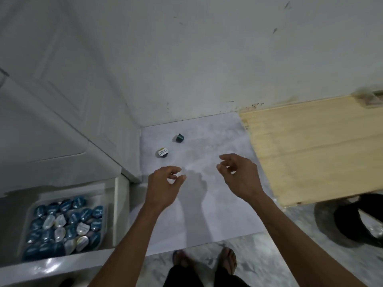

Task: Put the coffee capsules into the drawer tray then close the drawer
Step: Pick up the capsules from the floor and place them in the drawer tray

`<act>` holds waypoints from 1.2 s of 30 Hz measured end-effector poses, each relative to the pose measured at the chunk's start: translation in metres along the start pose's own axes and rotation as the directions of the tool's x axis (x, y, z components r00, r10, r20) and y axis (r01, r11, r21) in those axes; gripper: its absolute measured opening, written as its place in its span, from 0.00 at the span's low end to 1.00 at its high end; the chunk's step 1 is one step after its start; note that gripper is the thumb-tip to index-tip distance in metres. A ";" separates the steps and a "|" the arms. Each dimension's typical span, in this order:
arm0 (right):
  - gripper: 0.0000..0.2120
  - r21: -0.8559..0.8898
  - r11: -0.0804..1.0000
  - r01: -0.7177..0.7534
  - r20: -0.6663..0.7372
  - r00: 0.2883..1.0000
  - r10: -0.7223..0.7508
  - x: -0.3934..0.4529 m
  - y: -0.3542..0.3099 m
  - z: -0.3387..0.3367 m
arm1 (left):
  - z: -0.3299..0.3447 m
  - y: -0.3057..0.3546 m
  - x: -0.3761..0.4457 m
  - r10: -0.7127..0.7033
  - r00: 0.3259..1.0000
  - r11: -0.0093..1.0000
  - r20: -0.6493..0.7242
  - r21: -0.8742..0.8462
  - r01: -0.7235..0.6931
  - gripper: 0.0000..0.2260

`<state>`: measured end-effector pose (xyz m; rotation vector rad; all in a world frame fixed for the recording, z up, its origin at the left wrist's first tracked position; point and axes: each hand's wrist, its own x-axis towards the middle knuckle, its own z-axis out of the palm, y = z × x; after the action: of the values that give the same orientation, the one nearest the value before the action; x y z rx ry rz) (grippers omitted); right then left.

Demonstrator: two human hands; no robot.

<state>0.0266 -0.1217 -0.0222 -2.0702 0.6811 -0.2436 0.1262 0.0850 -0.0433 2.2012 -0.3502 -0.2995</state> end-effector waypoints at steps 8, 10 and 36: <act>0.12 -0.003 1.000 0.002 0.129 0.992 -0.001 0.068 -0.002 0.049 | 0.013 -0.032 0.059 -0.113 0.989 0.993 -0.099 0.019 0.115 0.11; 0.12 -0.017 1.000 -0.015 0.161 0.987 0.018 0.086 -0.006 0.062 | 0.015 -0.038 0.076 -0.134 0.977 0.989 -0.163 0.036 0.142 0.12; 0.08 -0.152 0.923 0.355 0.050 0.935 -0.351 0.181 0.067 0.182 | 0.068 -0.121 0.124 0.069 0.923 0.995 -0.378 0.093 -0.036 0.12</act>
<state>0.2275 -0.1213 -0.1952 -2.3402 0.3151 -0.3800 0.2368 0.0628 -0.1916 2.2666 -0.2071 0.1784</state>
